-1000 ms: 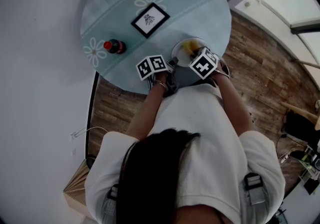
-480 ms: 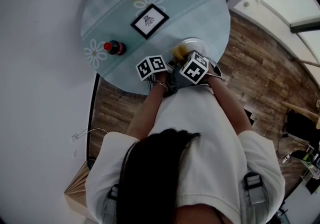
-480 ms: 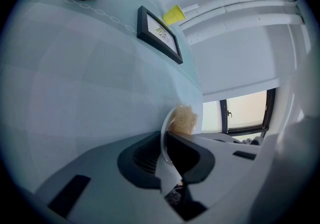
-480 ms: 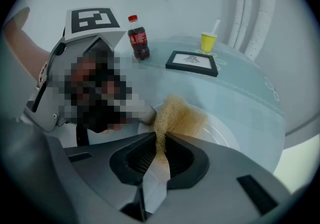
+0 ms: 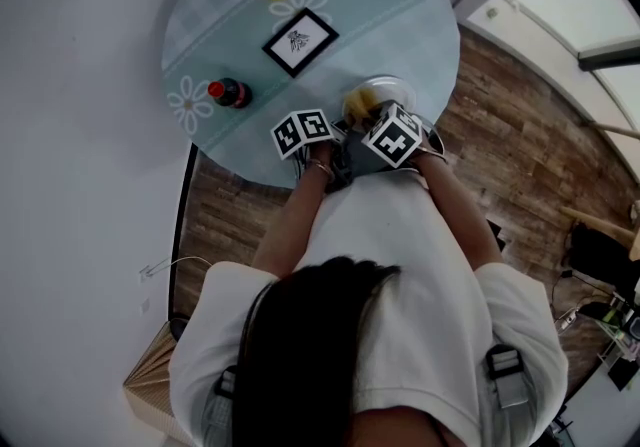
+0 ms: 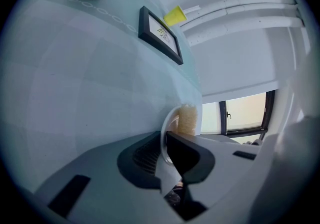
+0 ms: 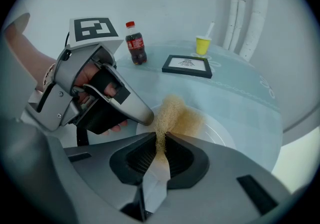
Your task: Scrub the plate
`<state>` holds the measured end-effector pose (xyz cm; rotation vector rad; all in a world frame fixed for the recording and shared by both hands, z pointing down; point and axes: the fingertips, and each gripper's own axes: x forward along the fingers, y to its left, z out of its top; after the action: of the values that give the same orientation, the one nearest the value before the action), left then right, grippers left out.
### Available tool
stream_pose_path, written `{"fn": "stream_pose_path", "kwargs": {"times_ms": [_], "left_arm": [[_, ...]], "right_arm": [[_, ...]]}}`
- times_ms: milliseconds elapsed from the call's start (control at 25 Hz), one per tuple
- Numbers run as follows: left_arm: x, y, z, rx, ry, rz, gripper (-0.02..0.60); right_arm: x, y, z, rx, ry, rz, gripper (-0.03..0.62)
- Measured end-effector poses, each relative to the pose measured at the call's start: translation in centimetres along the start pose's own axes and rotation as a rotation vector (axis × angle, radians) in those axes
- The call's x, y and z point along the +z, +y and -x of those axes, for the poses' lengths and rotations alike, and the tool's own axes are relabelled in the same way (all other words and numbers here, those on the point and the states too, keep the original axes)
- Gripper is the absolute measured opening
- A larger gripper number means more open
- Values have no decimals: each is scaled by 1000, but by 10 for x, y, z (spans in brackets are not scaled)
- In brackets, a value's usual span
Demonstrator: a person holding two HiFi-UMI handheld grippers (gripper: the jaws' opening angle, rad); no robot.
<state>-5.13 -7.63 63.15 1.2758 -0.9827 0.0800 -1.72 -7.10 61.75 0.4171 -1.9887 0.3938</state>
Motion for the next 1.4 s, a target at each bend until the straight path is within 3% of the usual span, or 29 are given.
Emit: {"fn": "stream_pose_path", "kwargs": {"times_ms": [280,440,680,800,960,1160,1400], "left_arm": [[0,-1,1,-35,-3,43,46],[-1,-10,3,-82,7,38,132],[8,-10,16,-25,-43,-26,141],[19,-19,30,3,-118,-114,141],[36,-49,53,5,-233,-297,141],[44,-84,70,-25,-296,-453,138],[51,-112,87,0,-388,-601,72]], "right_arm": [[-3,-12,14,-31,-56,-65,64],[-3,-19,24,-50,-76,-88,64],[3,-24,32,-58,-118,-121,64],[3,-24,38,-67,-135,-126,64],[5,-29,46,-84,-174,-154,64],[9,-38,59,-110,-228,-179,64],[11,-59,75,-168,-268,-210,63]]}}
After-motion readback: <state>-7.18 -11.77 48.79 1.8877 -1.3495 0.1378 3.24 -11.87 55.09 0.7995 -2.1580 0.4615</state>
